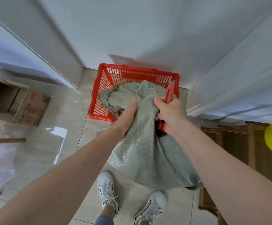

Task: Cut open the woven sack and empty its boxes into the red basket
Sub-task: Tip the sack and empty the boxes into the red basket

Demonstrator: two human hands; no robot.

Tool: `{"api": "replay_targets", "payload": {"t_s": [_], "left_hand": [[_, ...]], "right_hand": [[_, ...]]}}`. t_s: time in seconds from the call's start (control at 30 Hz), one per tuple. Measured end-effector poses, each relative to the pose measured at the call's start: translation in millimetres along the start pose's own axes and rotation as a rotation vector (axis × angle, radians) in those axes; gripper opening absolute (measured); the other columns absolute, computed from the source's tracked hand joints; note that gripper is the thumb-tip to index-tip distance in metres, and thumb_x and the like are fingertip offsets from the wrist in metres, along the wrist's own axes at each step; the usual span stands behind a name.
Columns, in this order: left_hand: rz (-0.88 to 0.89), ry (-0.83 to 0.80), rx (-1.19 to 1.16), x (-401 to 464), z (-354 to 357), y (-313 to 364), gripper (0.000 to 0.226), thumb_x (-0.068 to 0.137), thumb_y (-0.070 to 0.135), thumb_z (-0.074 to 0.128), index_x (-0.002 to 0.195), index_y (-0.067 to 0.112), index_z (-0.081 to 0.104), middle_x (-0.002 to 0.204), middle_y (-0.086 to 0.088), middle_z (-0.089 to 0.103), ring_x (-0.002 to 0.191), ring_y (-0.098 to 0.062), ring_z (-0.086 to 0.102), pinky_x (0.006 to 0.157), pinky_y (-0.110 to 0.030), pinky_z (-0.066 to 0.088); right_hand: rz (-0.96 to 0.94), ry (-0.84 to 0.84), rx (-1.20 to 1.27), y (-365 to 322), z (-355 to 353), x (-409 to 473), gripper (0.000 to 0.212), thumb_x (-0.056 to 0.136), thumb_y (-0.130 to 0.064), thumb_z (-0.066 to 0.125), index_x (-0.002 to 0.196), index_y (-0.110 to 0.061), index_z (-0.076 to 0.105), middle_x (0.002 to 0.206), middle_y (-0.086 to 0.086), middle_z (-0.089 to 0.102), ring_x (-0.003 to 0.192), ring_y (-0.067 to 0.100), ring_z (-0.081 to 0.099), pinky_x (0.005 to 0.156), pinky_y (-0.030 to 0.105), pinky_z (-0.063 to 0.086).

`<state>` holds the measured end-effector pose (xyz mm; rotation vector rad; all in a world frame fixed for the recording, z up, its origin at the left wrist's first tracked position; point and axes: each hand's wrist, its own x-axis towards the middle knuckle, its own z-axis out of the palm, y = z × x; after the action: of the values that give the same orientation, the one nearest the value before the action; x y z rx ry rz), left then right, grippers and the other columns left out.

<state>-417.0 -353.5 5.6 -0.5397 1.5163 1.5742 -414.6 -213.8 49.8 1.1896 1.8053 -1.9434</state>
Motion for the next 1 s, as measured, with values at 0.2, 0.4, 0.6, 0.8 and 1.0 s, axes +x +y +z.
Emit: {"api": "replay_targets", "payload": {"t_s": [0.2,0.4,0.6,0.8,1.0], "left_hand": [[0.372,0.077,0.299,6.5,-17.8,-14.5,0.069,0.065,0.066,0.080,0.113,0.020,0.062,0.097,0.006,0.070,0.086,-0.013,0.067,0.074,-0.028,0.055],[0.522,0.181,0.301,22.7,-22.5,-6.4,0.044,0.096,0.034,0.064,0.062,0.014,0.045,0.055,0.012,0.034,0.051,-0.008,0.030,0.053,-0.029,0.025],[0.404,0.251,0.012,20.0,-19.4,30.5,0.039,0.101,0.031,0.057,0.068,0.009,0.053,0.058,-0.004,0.048,0.048,-0.014,0.044,0.044,-0.027,0.037],[0.248,0.425,-0.067,32.3,-28.1,57.2,0.034,0.094,0.041,0.064,0.073,0.015,0.063,0.077,-0.008,0.064,0.074,-0.022,0.062,0.080,-0.044,0.059],[0.188,0.500,-0.148,46.3,-37.1,61.9,0.039,0.096,0.039,0.063,0.064,0.018,0.057,0.070,-0.004,0.058,0.073,-0.023,0.057,0.076,-0.039,0.056]], "right_hand": [[0.064,0.058,0.010,-13.6,20.8,22.4,0.006,0.097,-0.013,0.059,0.093,-0.009,0.061,0.052,0.002,0.043,0.027,0.007,0.038,0.045,0.027,0.042],[0.069,0.065,-0.054,-22.4,26.4,39.9,0.008,0.098,-0.015,0.060,0.091,-0.011,0.058,0.055,0.003,0.045,0.025,0.007,0.038,0.049,0.029,0.046],[0.054,-0.020,-0.190,-44.2,9.6,36.7,0.010,0.096,-0.017,0.063,0.089,-0.014,0.056,0.072,0.006,0.051,0.044,0.012,0.040,0.052,0.027,0.049],[-0.073,-0.057,-0.584,-75.7,-33.0,11.7,0.022,0.086,-0.030,0.074,0.090,-0.012,0.061,0.071,0.000,0.054,0.050,0.013,0.052,0.058,0.033,0.057],[-0.146,-0.001,-0.974,-64.4,-78.8,-1.9,0.056,0.070,-0.046,0.085,0.108,-0.021,0.053,0.094,-0.005,0.058,0.091,0.020,0.059,0.082,0.038,0.054]]}}
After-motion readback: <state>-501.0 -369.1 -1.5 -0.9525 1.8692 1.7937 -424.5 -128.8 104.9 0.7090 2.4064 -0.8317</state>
